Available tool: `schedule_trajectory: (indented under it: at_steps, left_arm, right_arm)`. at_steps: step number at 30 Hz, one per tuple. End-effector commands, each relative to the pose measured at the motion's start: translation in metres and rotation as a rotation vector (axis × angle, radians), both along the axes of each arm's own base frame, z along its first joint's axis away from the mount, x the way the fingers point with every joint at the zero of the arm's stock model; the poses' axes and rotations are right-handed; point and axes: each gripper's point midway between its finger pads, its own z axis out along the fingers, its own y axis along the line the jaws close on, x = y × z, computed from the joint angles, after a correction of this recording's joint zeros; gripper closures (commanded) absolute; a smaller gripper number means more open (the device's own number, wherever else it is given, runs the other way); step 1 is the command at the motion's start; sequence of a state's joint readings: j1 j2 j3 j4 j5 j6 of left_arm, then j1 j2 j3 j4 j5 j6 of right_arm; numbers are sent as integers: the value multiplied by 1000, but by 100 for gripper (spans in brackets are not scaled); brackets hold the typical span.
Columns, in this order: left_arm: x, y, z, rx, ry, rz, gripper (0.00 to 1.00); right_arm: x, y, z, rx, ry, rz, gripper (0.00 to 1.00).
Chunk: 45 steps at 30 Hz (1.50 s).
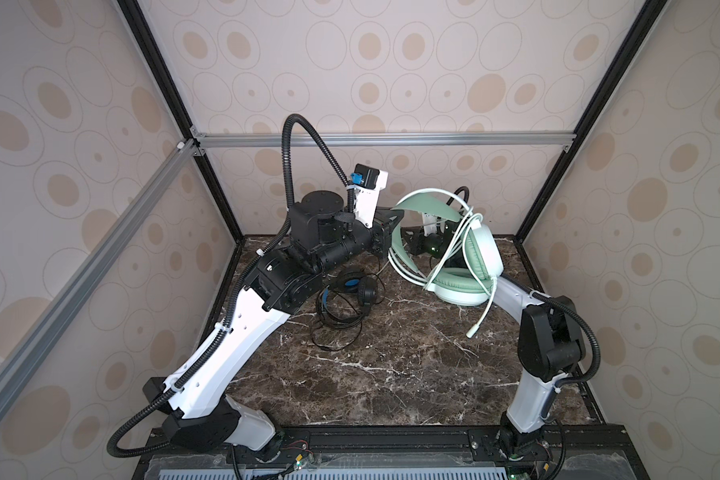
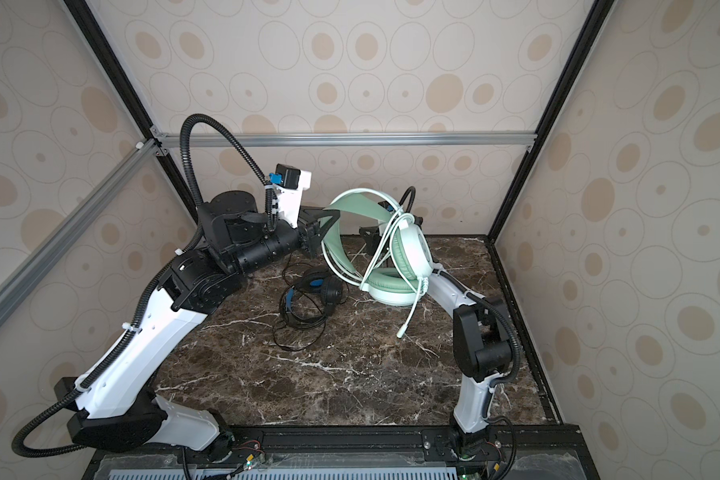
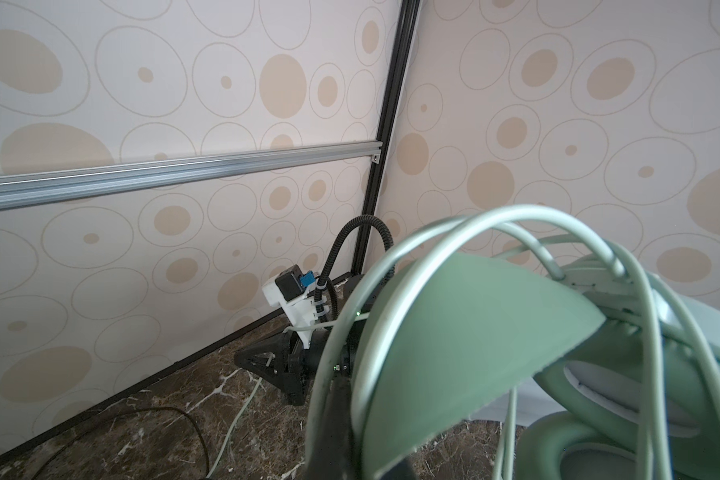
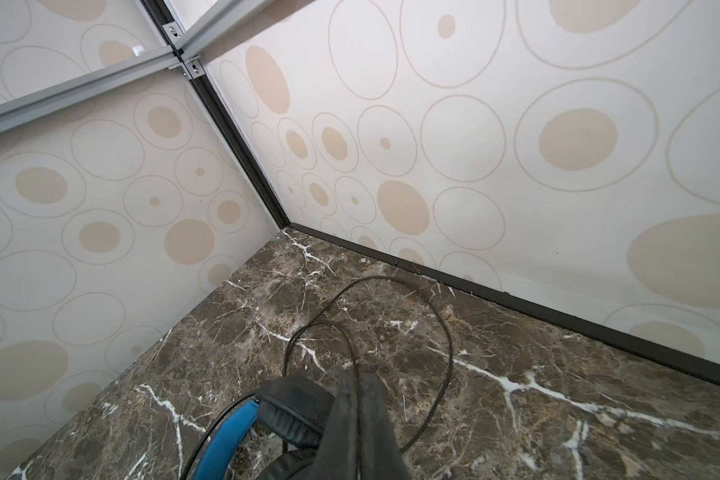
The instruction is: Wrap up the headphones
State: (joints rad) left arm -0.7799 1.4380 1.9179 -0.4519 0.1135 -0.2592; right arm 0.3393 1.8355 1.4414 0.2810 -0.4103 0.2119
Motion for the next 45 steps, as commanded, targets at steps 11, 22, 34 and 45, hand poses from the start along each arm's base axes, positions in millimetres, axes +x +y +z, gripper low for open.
schedule_trajectory:
  at_steps: [11, 22, 34, 45]
  left_arm:
    - [1, 41, 68, -280, -102, 124, 100]
    - [3, 63, 77, -390, -126, 166, 100]
    - [8, 56, 87, -457, -127, 132, 100]
    - [17, 46, 100, -577, -108, 87, 100]
  right_arm:
    - [-59, -66, 114, -294, -228, -170, 100]
    - [-119, -114, 152, -438, -267, -277, 100]
    - [-163, -129, 106, -438, -124, -271, 100]
    - [-185, -123, 71, -387, -61, -213, 100]
